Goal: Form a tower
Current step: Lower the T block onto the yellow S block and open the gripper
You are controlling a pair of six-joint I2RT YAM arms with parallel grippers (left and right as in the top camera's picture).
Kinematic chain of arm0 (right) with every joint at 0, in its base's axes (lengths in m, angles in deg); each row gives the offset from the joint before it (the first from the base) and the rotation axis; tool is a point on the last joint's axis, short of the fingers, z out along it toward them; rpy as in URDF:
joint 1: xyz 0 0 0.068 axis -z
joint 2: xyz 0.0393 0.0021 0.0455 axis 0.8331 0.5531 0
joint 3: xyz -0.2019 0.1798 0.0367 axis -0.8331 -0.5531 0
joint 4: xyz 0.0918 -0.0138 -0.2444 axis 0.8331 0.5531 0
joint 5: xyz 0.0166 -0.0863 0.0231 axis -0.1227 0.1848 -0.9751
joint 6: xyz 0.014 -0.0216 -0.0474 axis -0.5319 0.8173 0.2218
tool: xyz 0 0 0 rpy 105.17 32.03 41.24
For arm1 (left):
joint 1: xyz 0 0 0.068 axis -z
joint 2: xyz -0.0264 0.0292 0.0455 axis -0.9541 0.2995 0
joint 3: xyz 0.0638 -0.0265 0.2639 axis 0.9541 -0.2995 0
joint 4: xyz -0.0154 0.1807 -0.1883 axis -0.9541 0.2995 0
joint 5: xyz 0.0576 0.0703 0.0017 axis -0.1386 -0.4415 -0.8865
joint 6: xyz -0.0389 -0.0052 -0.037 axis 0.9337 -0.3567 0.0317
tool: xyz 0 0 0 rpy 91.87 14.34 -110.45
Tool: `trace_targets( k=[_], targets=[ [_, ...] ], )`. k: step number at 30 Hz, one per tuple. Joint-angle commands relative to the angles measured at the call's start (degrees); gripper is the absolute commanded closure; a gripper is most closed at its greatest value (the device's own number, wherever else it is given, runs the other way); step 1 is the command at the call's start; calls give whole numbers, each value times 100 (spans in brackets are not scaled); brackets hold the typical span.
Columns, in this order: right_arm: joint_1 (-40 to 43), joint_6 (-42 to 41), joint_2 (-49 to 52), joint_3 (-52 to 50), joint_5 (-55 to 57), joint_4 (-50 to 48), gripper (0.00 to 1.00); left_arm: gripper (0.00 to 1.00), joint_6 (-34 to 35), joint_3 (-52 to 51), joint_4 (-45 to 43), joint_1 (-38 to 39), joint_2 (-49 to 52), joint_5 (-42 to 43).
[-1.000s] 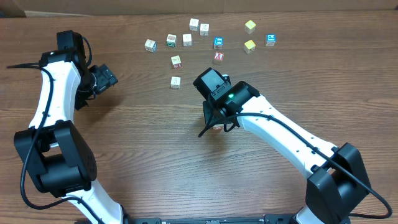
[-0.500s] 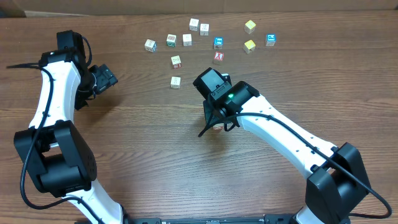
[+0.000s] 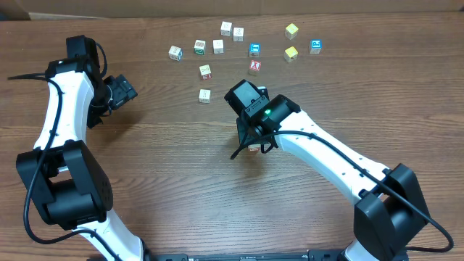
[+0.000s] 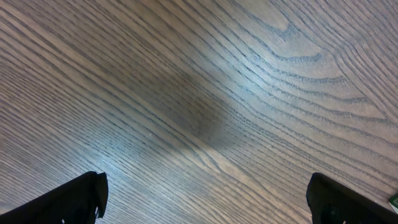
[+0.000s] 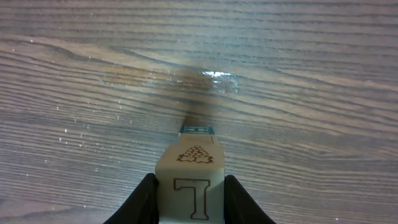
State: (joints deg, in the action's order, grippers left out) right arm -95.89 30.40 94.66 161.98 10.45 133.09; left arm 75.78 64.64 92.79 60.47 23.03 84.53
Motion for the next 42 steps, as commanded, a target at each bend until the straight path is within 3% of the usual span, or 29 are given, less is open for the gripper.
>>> trace_targets(
  k=[1, 31, 40, 42],
  targets=[
    [0, 13, 28, -188, 98, -96, 74, 1, -44, 83, -7, 11, 31, 4],
    [0, -350, 28, -310, -26, -260, 71, 1, -46, 83, -7, 11, 31, 4],
    [0, -350, 28, -310, -26, -260, 52, 0, -44, 83, -7, 11, 31, 4],
    [0, -348, 28, -310, -24, -264, 40, 1, -46, 83, -7, 11, 31, 4]
  ],
)
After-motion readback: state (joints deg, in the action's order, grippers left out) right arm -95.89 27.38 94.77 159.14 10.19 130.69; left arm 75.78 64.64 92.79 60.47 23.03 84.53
